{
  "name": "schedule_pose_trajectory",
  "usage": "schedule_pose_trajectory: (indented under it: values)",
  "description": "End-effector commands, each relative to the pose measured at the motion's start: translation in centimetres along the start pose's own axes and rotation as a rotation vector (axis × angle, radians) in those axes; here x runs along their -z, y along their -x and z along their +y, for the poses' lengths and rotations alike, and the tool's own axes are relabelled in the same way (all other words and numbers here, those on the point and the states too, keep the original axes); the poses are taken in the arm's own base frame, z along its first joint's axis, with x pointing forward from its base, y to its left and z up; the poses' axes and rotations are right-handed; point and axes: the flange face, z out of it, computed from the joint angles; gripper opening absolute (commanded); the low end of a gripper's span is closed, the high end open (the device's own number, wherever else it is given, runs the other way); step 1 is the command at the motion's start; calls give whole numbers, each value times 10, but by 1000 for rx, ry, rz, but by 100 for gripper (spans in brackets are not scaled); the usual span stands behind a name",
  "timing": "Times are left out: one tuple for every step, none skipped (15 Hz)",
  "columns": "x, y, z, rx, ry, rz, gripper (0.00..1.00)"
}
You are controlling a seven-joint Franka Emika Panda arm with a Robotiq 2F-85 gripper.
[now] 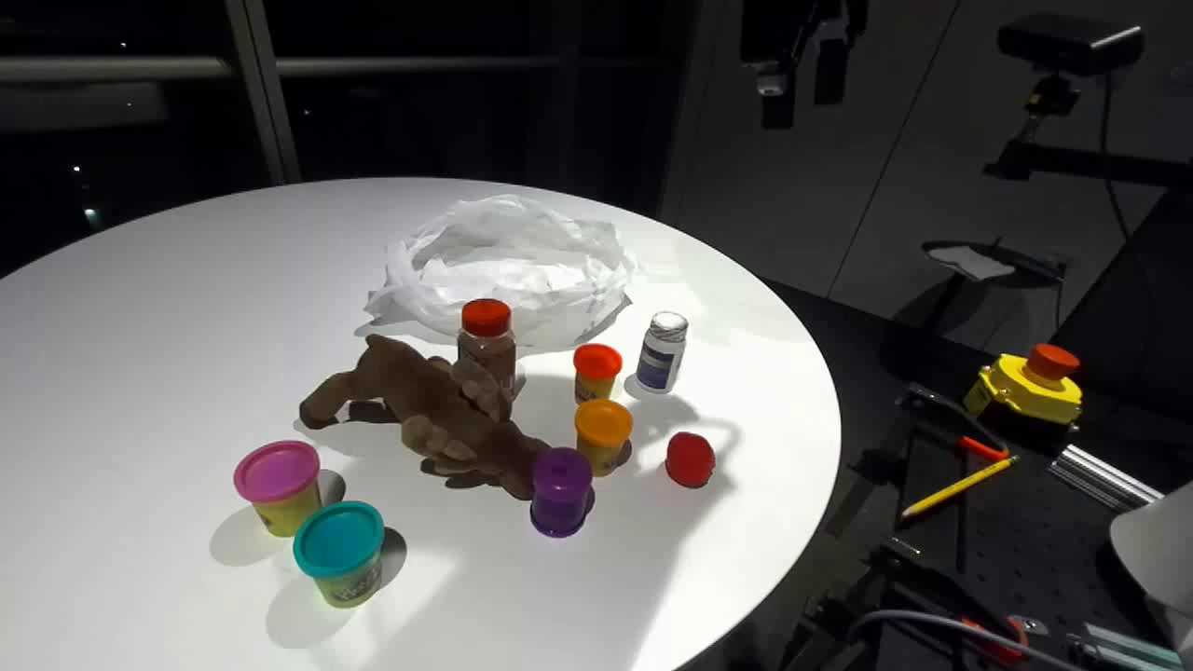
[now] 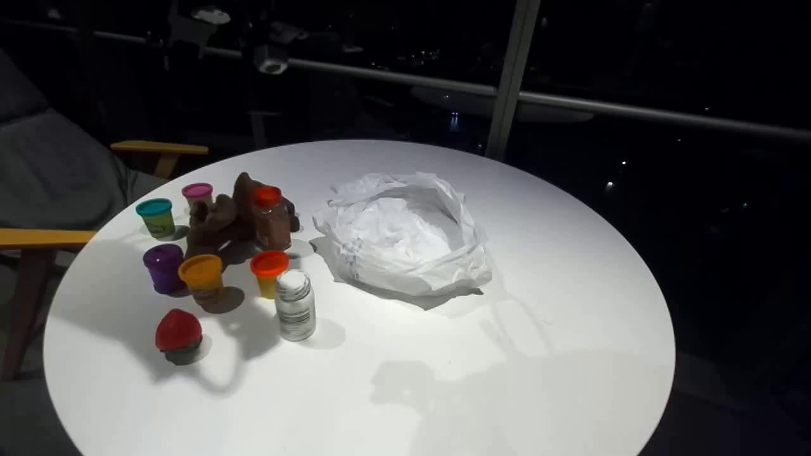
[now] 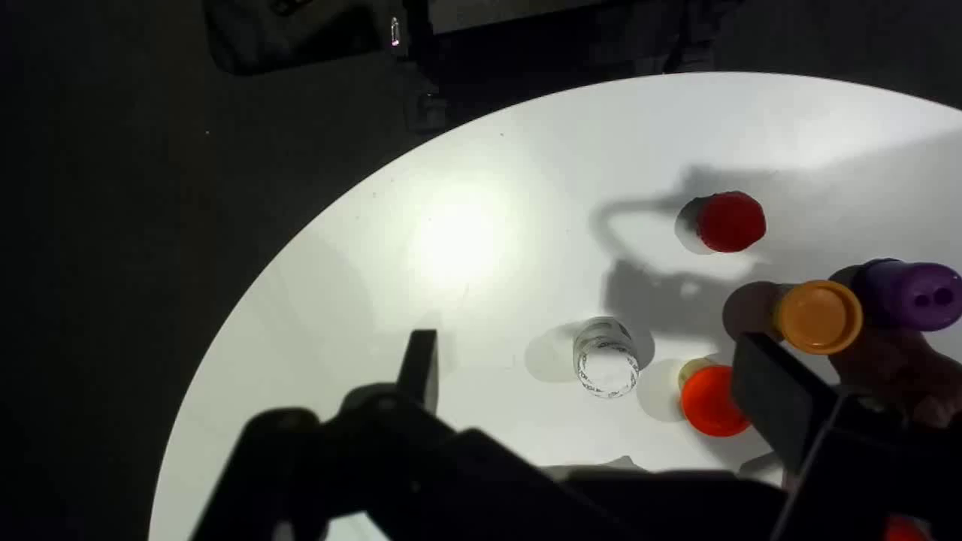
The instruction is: Put all the objects on the table in the plastic bag
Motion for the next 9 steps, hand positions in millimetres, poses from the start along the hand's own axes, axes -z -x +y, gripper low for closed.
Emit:
schedule_pose_trajectory:
  values:
    - [3,-1,0,0,-1,4,100]
    - [5,-1,0,-1,-2,9,100]
    - [6,-1,1,-1,-3,12,100]
    - [7,-1,1,-2,-3,13,100]
    - [7,-1,1,-2,-3,14,100]
    - [7,-1,1,-2,-3,14,100]
    - [7,-1,1,-2,-3,14,100]
    - [7,-1,1,-2,-3,14,100]
    - [7,-1,1,-2,-3,14,100]
